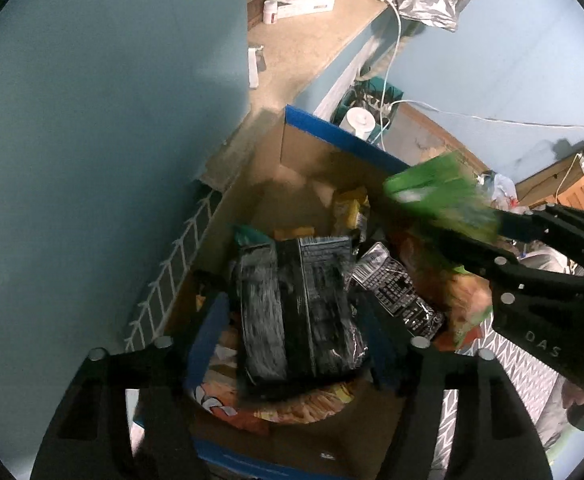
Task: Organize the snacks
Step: 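Release the black bag into the box with the left tool while the right releases the green bag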
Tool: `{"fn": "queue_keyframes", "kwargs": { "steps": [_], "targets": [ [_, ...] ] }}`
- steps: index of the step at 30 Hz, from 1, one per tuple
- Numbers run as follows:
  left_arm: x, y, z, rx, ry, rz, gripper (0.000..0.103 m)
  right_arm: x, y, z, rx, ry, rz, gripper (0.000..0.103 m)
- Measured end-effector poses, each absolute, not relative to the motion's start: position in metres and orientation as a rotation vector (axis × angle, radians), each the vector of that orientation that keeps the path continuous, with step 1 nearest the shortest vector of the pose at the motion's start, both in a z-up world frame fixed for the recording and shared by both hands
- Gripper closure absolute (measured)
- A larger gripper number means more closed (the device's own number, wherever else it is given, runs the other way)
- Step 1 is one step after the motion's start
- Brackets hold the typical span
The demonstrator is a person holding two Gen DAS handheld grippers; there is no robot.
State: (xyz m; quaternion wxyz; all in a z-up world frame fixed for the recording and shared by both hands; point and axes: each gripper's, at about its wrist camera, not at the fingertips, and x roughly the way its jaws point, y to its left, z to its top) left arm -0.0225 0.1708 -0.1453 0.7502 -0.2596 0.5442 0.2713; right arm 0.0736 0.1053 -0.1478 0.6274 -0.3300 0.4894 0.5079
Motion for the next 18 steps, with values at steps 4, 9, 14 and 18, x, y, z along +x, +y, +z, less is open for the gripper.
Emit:
{"fn": "queue_keyframes", "kwargs": {
  "steps": [4, 9, 14, 18],
  "targets": [
    [-0.026, 0.171, -0.139, -0.557, 1.181, 0.597, 0.027, 0.072, 0.104, -0.136, -0.751, 1.089, 1.152, 0.044],
    [-0.032, 0.164, -0.121, -0.508, 1.153, 0.610, 0.027, 0.072, 0.094, -0.123, -0.722, 1.073, 1.128, 0.043],
    [-0.041, 0.152, -0.110, -0.488, 1.123, 0.612, 0.026, 0.071, 0.075, -0.104, -0.684, 1.058, 1.077, 0.043],
    [-0.046, 0.135, -0.098, -0.465, 1.115, 0.609, 0.023, 0.068, 0.058, -0.088, -0.686, 1.000, 1.021, 0.040]
  ]
}}
